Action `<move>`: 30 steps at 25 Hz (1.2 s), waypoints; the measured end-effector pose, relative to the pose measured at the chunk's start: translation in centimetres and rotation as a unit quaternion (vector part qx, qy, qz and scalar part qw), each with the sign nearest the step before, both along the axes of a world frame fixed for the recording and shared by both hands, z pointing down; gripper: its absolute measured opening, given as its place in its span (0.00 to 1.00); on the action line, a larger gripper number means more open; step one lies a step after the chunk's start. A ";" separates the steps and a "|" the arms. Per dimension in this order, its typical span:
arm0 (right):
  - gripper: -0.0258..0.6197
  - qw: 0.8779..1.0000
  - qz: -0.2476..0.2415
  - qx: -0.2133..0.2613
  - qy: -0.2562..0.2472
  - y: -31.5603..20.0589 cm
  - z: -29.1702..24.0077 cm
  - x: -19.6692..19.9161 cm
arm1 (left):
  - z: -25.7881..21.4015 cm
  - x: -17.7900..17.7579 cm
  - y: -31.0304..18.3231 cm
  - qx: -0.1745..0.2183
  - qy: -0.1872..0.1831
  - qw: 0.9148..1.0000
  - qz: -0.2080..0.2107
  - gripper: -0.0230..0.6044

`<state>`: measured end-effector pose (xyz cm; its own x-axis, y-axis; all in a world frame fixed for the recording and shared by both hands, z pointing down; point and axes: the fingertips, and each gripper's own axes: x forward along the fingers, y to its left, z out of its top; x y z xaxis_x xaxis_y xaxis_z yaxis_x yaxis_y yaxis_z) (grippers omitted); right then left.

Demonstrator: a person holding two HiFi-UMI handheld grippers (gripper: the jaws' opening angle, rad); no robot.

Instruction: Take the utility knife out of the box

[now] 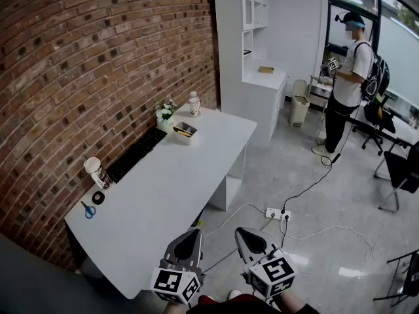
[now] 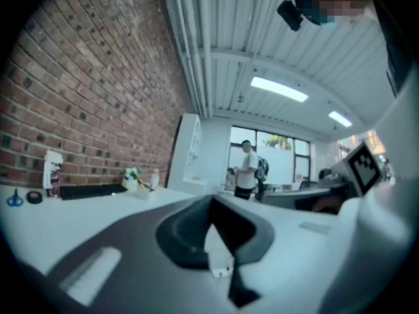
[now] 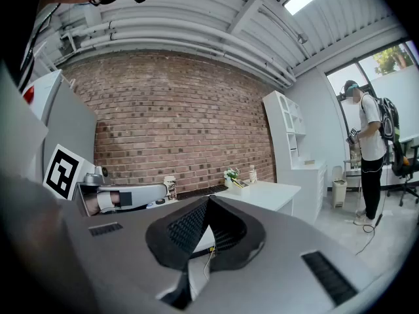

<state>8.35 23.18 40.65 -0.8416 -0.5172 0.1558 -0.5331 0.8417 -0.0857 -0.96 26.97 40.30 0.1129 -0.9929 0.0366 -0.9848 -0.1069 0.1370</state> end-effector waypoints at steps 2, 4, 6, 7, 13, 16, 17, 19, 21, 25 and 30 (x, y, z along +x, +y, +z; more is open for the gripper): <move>0.05 1.000 0.000 -0.002 0.000 0.1 0.3 0.3 | 0.2 0.3 0.0 -0.003 -0.002 1.000 -0.001 0.04; 0.05 1.000 0.000 -0.008 0.002 0.2 0.7 0.6 | 0.4 0.7 0.1 -0.007 -0.002 1.000 0.001 0.04; 0.05 1.000 0.000 -0.016 0.006 0.2 1.1 0.9 | 0.5 1.1 0.0 -0.008 0.003 1.000 0.006 0.04; 0.05 1.000 0.001 -0.020 0.006 0.0 1.3 1.0 | 0.4 1.3 -0.1 -0.008 0.004 1.000 0.008 0.04; 0.05 0.999 0.011 -0.031 -0.010 -1.4 1.2 2.6 | 0.6 2.8 -1.3 -0.010 -0.006 1.000 0.012 0.04; 0.05 0.999 0.013 -0.031 -0.015 -2.0 1.2 3.4 | 1.0 3.3 -1.9 -0.012 -0.008 1.000 0.009 0.04; 0.05 0.999 0.013 -0.031 -0.014 -2.2 1.2 3.7 | 1.1 3.5 -2.0 -0.013 -0.009 1.000 0.007 0.04; 0.05 0.999 0.011 -0.031 -0.011 -2.3 1.3 4.4 | 1.1 4.0 -2.2 -0.015 -0.013 1.000 0.003 0.04; 0.05 0.999 0.011 -0.032 -0.010 -2.6 1.5 4.9 | 1.1 4.4 -2.4 -0.016 -0.019 1.000 0.000 0.04; 0.05 0.999 0.015 -0.040 -0.010 -3.3 1.8 5.4 | 1.1 4.7 -2.8 -0.020 -0.028 0.999 -0.004 0.04; 0.05 0.998 0.012 -0.054 -0.002 -4.0 2.7 5.4 | 1.7 3.8 -3.2 -0.035 -0.027 0.999 -0.020 0.04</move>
